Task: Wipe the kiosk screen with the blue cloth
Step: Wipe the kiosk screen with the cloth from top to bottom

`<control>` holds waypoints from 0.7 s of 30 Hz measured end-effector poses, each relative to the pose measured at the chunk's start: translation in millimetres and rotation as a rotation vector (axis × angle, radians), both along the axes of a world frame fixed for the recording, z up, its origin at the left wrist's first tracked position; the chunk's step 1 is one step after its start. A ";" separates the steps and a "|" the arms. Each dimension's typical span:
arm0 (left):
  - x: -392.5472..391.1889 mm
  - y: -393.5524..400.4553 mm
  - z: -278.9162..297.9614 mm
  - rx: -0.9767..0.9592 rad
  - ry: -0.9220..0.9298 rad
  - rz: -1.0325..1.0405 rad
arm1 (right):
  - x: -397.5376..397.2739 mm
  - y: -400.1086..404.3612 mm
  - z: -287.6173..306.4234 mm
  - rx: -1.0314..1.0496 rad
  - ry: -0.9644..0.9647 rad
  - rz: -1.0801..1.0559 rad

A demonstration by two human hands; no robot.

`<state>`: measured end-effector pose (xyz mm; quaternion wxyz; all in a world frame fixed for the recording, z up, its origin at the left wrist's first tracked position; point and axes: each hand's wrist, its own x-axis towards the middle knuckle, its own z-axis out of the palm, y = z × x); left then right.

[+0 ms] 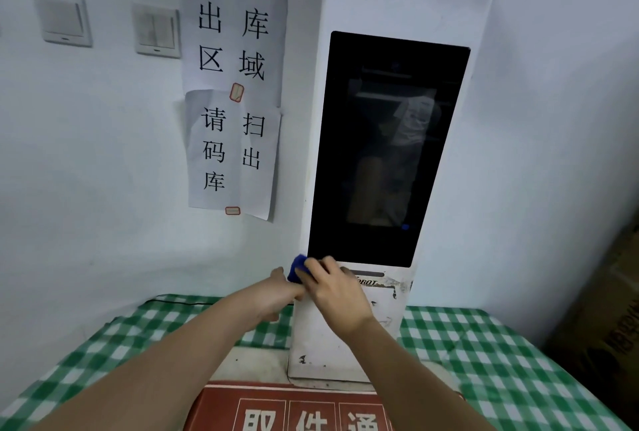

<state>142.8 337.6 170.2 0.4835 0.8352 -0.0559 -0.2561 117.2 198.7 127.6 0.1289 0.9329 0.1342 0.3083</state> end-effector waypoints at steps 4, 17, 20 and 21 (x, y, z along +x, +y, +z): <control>-2.3 6.9 2.5 0.021 -0.006 0.011 | -1.2 1.3 13.8 0.001 -0.054 0.010; -5.9 -1.1 4.4 0.003 0.002 -0.015 | -7.9 -7.2 6.2 -0.033 0.014 -0.008; -4.2 -2.4 8.7 -0.001 -0.018 0.003 | -6.6 -10.3 30.6 0.070 -0.119 -0.034; -4.6 -4.6 10.9 -0.010 -0.021 0.002 | -4.8 -12.2 38.6 0.123 -0.151 -0.050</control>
